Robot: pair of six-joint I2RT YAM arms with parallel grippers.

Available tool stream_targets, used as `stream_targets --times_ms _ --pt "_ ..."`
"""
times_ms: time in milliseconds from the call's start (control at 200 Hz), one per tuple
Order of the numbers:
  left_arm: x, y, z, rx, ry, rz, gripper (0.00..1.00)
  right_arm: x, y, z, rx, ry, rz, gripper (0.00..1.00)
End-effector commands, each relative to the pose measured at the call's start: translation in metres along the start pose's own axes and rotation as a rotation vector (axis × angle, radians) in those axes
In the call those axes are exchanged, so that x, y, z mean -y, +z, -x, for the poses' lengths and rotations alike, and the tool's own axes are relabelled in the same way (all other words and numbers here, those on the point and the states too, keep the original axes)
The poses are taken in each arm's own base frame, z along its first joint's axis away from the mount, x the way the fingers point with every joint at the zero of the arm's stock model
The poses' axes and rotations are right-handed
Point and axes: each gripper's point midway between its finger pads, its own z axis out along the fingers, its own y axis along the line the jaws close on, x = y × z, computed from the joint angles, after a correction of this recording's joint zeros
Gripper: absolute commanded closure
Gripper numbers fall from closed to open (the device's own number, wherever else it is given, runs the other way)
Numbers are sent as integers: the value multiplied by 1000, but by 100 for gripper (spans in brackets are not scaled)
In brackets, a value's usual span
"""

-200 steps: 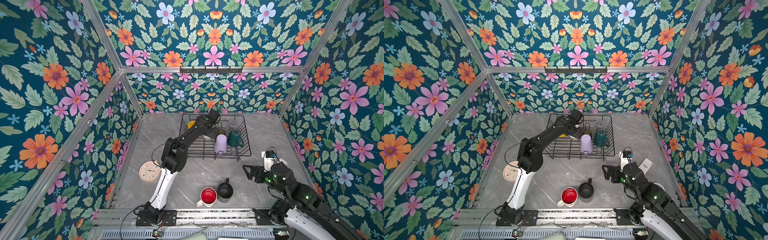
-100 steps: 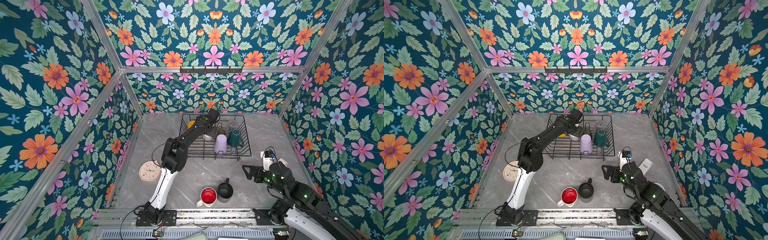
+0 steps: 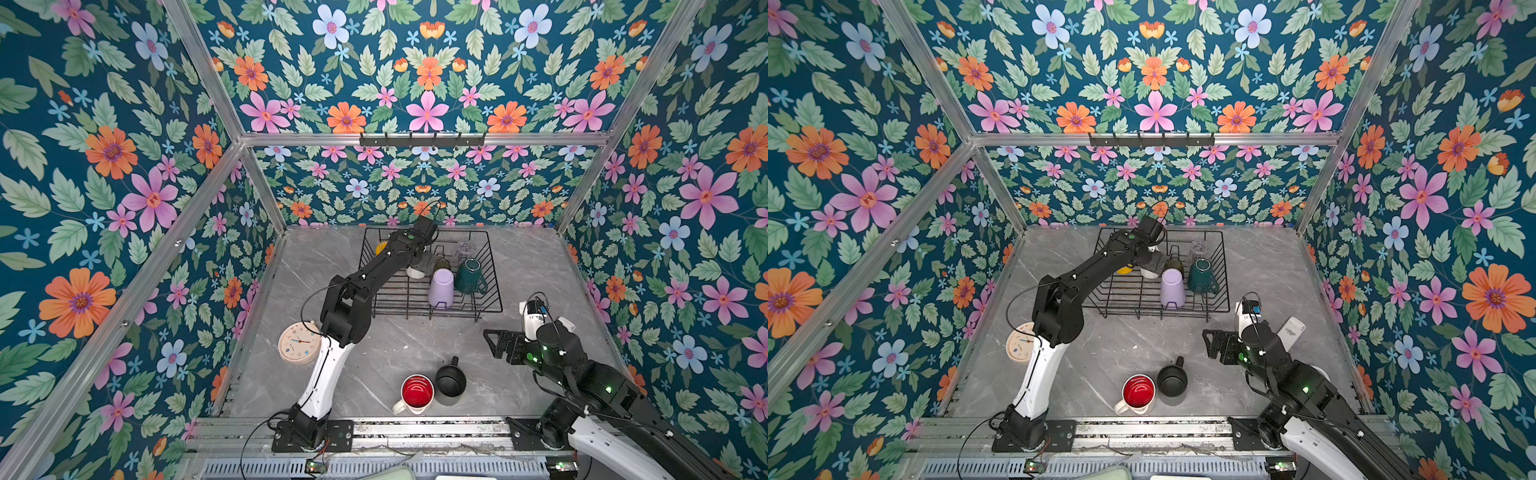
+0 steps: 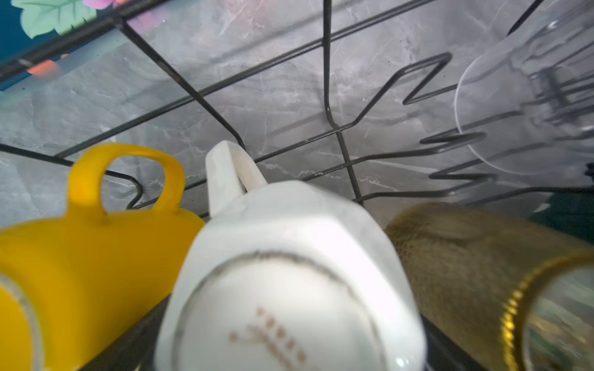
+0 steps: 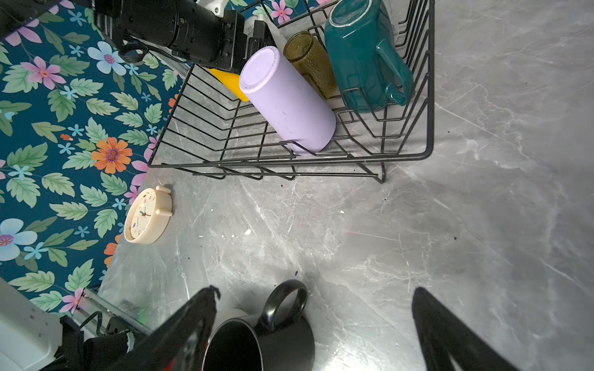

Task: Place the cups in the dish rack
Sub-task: 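Open the left gripper and lift it away from the white mug, then grasp the black mug with the right gripper and lift it toward the left gripper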

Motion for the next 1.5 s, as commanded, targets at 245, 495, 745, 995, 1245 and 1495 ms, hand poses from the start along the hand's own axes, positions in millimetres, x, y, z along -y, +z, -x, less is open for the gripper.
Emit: stream_targets --times_ms 245,495,745,995,1245,1495 --pt "-14 -49 25 149 -50 13 0 -8 12 -12 -140 -37 -21 16" --pt "-42 -118 41 389 -158 57 0 -13 13 -37 -276 -63 -38 29" --pt "-70 -196 24 642 -301 48 0 -16 11 -65 -360 -109 -77 35" --pt "-103 -255 -23 793 -424 63 0 -31 20 -87 -432 -189 -94 37" --pt "-129 -288 -73 887 -539 79 0 -48 33 -108 -493 -236 -97 39" --pt "-141 -296 -110 906 -605 82 0 -46 52 -120 -523 -256 -161 43"
